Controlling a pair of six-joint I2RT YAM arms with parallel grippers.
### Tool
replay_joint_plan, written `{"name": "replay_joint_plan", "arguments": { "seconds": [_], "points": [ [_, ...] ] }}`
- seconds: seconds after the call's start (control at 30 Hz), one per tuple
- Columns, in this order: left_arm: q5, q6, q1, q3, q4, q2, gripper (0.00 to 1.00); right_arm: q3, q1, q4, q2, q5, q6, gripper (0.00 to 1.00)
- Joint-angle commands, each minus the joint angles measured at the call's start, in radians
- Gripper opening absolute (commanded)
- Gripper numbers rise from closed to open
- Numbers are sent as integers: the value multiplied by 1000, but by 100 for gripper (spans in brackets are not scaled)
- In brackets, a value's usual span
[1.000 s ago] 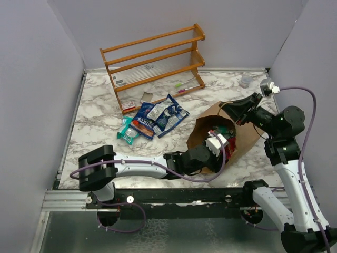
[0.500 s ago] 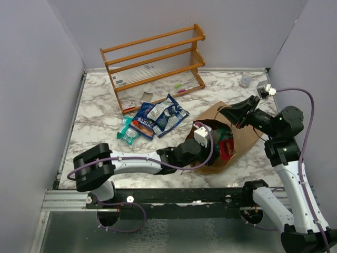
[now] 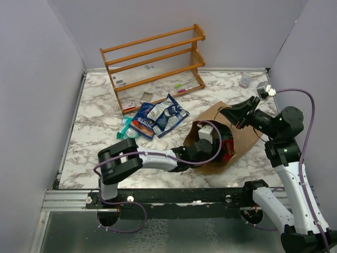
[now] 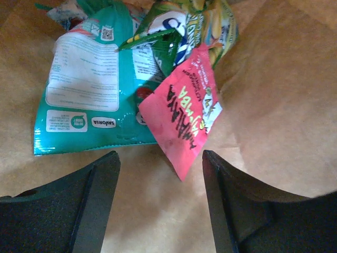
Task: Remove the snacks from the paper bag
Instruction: Take out the snack from the paper bag.
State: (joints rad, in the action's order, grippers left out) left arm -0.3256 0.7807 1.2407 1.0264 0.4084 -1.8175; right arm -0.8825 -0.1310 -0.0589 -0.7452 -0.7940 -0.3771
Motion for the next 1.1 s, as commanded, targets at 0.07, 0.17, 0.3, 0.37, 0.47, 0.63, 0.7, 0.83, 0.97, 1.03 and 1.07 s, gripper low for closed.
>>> {"name": "replay_joint_plan", "arguments": {
  "seconds": [0.07,0.17,0.3,0.37,0.47,0.63,0.7,0.83,0.97,1.03,1.07],
  "points": [
    [-35,-21,-3,56,165,-111,66,-18,-1,-16,15,49,26,2],
    [-14,-41,-4,77,200,-156,58,-14,-1,-16,13,54,28,2],
    [28,-69,-11,90,266,-185,54,-11,-1,-31,12,79,36,2],
    [47,-71,-23,101,272,-188,45,-12,-1,-48,15,103,43,2],
    [83,-77,-42,94,283,-172,27,-22,-1,-84,26,166,55,2],
    [125,-96,-60,20,275,-71,10,-40,-1,-150,48,318,68,2],
    [124,-139,-55,-8,243,-18,3,-42,-1,-159,53,367,70,2],
    [119,-205,-52,-65,183,99,0,-32,-1,-154,58,422,58,2],
    [148,-258,-51,-142,174,239,0,-23,-1,-141,60,468,45,2],
    [163,-274,-50,-182,158,305,0,-25,-1,-142,61,493,45,2],
    [172,-290,-51,-205,151,340,0,-26,-1,-144,63,509,42,2]
  ]
}}
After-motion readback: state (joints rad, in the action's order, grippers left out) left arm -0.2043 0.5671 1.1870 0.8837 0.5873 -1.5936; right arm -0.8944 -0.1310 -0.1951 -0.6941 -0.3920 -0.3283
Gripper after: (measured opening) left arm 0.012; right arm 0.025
